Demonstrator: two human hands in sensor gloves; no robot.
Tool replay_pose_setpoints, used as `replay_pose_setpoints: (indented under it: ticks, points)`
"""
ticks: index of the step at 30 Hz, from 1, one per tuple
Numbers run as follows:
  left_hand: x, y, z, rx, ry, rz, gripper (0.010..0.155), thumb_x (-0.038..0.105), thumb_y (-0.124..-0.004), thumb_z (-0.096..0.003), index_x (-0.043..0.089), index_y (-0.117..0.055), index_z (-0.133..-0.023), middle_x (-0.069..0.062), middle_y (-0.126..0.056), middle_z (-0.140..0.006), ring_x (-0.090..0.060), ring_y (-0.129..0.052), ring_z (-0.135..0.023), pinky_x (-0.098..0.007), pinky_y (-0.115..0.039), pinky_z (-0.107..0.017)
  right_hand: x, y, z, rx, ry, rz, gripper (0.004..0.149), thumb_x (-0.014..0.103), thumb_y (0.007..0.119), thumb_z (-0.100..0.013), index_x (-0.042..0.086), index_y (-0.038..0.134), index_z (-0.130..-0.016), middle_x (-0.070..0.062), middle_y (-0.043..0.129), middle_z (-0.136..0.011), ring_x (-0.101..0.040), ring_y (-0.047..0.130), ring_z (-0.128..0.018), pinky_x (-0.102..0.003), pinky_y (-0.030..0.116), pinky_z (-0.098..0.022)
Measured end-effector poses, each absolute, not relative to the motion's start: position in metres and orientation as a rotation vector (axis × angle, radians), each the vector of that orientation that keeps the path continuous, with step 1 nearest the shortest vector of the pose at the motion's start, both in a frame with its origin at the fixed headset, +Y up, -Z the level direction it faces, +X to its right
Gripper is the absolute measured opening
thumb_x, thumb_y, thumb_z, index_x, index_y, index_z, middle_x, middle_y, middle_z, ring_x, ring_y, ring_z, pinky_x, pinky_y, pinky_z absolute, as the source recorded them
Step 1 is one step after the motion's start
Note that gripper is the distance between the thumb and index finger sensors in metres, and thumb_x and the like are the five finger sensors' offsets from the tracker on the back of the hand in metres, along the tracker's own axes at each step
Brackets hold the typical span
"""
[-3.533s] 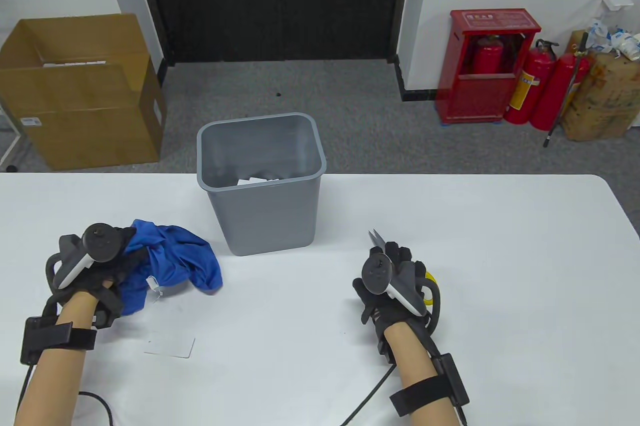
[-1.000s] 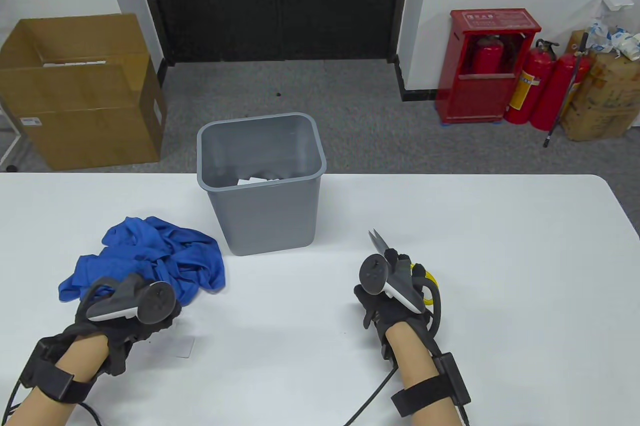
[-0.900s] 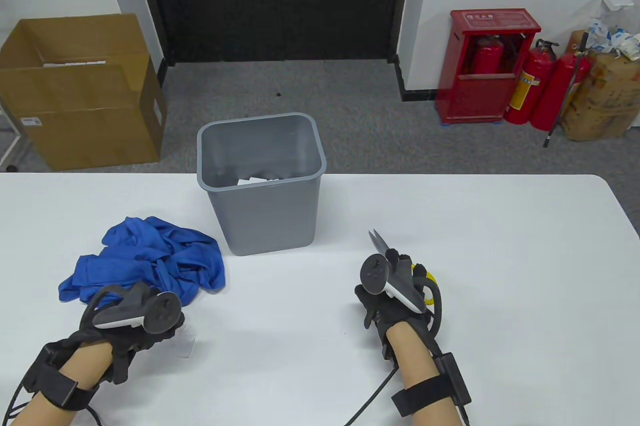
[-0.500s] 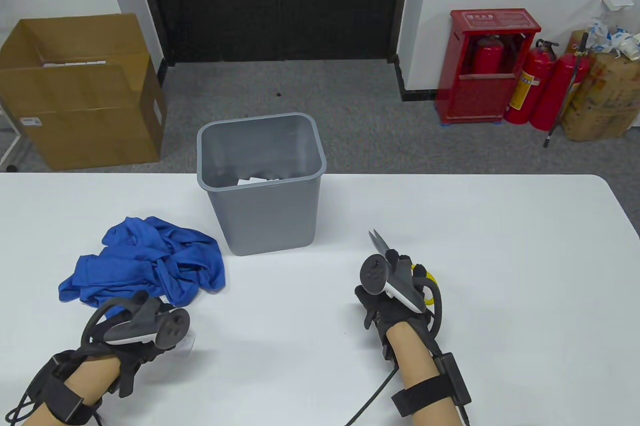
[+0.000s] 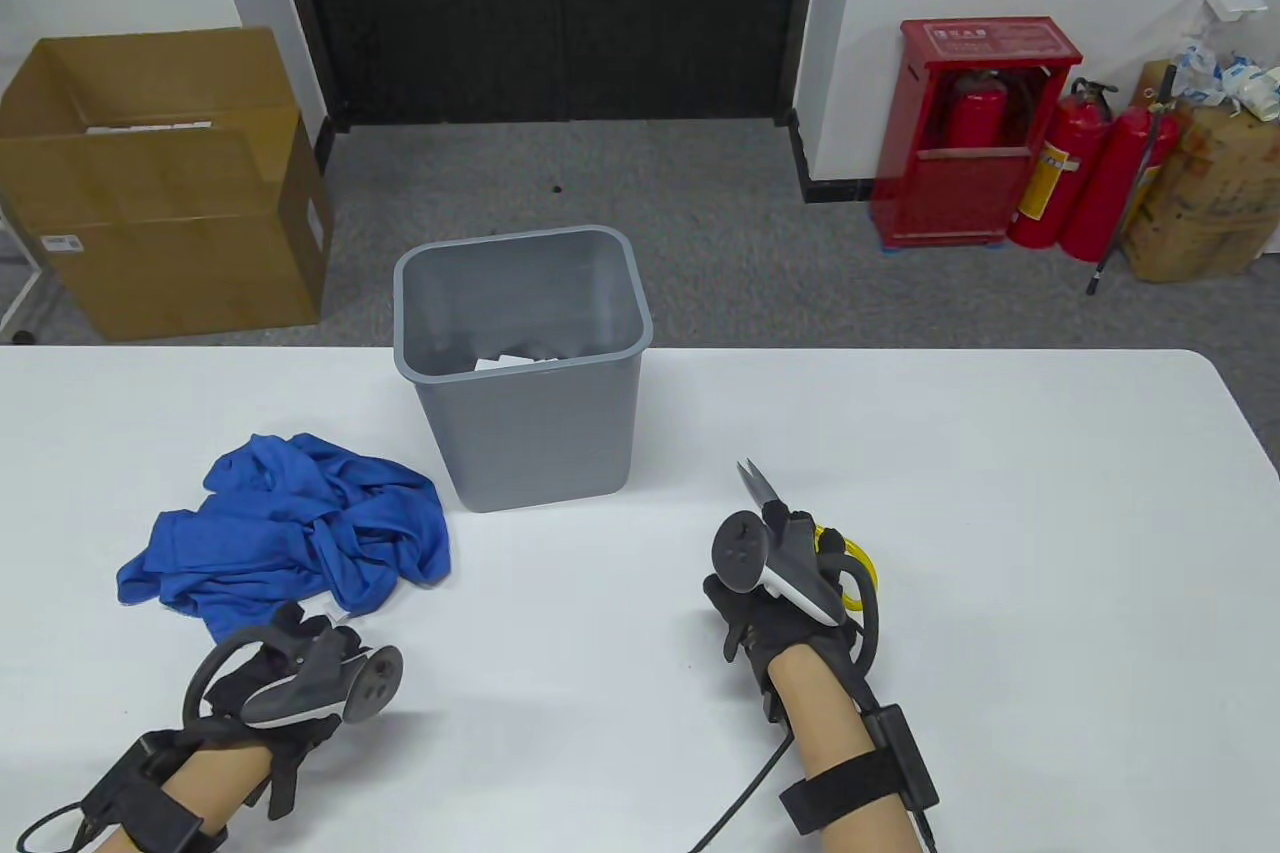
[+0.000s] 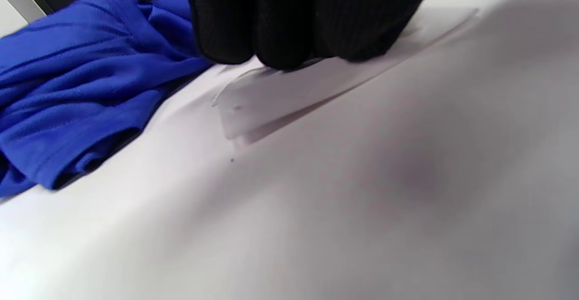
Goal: Cut off the clothing tag with scissors
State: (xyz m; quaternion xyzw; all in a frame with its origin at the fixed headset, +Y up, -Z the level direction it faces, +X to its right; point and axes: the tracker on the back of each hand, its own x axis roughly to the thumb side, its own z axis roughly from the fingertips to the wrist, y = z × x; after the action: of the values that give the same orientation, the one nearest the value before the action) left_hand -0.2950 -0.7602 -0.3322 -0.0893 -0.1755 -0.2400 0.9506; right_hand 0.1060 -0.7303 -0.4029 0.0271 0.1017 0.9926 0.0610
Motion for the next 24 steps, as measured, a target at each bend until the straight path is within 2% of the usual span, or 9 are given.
replay_pose_setpoints:
  ticks: [4, 8, 10, 13, 16, 18, 20, 24]
  points:
    - [-0.292, -0.757, -0.33, -0.224, -0.37, -0.496, 0.04, 0.037, -0.085, -0.0561, 0.03, -0.081, -0.095, 0.006, -0.09, -0.095, -0.022, -0.094, -0.091, -0.063, -0.062, -0.079, 0.103, -0.731, -0.402, 0.089, 0.323, 3.017, 0.076, 0.056, 0.06, -0.045, 0.014, 0.039, -0.105, -0.022, 0.023, -0.112, -0.053, 0.03, -0.101, -0.073, 0.023, -0.065]
    - [-0.293, -0.752, -0.334, -0.441, -0.313, -0.415, 0.049, 0.034, -0.079, -0.0577, 0.024, -0.072, -0.105, -0.002, -0.08, -0.106, -0.029, -0.084, -0.101, -0.065, -0.057, -0.08, 0.099, -0.731, -0.401, 0.101, 0.324, 3.026, 0.076, 0.055, 0.06, -0.045, 0.014, 0.039, -0.105, -0.022, 0.023, -0.112, -0.053, 0.029, -0.101, -0.073, 0.023, -0.065]
    - [-0.293, -0.752, -0.336, -0.496, -0.288, -0.394, 0.055, 0.039, -0.079, -0.0568, 0.022, -0.067, -0.108, -0.004, -0.074, -0.11, -0.031, -0.08, -0.104, -0.065, -0.056, -0.08, 0.097, -0.731, -0.401, 0.112, 0.325, 3.026, 0.076, 0.055, 0.06, -0.045, 0.014, 0.039, -0.105, -0.022, 0.023, -0.112, -0.053, 0.029, -0.101, -0.073, 0.023, -0.065]
    - [-0.291, -0.752, -0.339, -0.451, -0.262, -0.363, 0.064, 0.057, -0.077, -0.0514, 0.021, -0.073, -0.104, -0.005, -0.08, -0.105, -0.032, -0.085, -0.1, -0.065, -0.059, -0.079, 0.093, -0.73, -0.4, 0.128, 0.326, 3.033, 0.076, 0.056, 0.06, -0.045, 0.014, 0.039, -0.105, -0.022, 0.023, -0.112, -0.053, 0.029, -0.101, -0.073, 0.023, -0.065]
    - [-0.284, -0.756, -0.34, -0.371, -0.207, -0.369, 0.071, 0.068, -0.076, -0.0455, 0.019, -0.08, -0.097, -0.006, -0.087, -0.098, -0.033, -0.092, -0.093, -0.065, -0.063, -0.076, 0.09, -0.73, -0.399, 0.142, 0.327, 3.035, 0.076, 0.055, 0.06, -0.045, 0.014, 0.039, -0.105, -0.022, 0.023, -0.112, -0.053, 0.029, -0.101, -0.073, 0.023, -0.065]
    - [-0.279, -0.758, -0.34, -0.36, -0.177, -0.432, 0.072, 0.07, -0.074, -0.0438, 0.021, -0.078, -0.097, -0.004, -0.088, -0.098, -0.031, -0.094, -0.092, -0.064, -0.065, -0.076, 0.089, -0.73, -0.398, 0.149, 0.328, 3.041, 0.076, 0.056, 0.06, -0.045, 0.014, 0.039, -0.105, -0.022, 0.023, -0.112, -0.053, 0.029, -0.101, -0.073, 0.023, -0.065]
    - [-0.28, -0.758, -0.34, -0.399, -0.144, -0.389, 0.074, 0.07, -0.075, -0.0453, 0.019, -0.075, -0.1, -0.005, -0.086, -0.1, -0.032, -0.093, -0.094, -0.064, -0.064, -0.077, 0.088, -0.729, -0.398, 0.152, 0.328, 3.047, 0.076, 0.056, 0.06, -0.045, 0.014, 0.039, -0.105, -0.022, 0.023, -0.112, -0.053, 0.029, -0.101, -0.073, 0.023, -0.065]
    - [-0.285, -0.758, -0.341, -0.372, -0.104, -0.354, 0.072, 0.067, -0.077, -0.048, 0.019, -0.071, -0.102, -0.004, -0.086, -0.099, -0.031, -0.095, -0.091, -0.062, -0.065, -0.077, 0.089, -0.73, -0.398, 0.151, 0.33, 3.048, 0.076, 0.055, 0.06, -0.045, 0.014, 0.039, -0.105, -0.022, 0.023, -0.112, -0.053, 0.029, -0.101, -0.073, 0.022, -0.065]
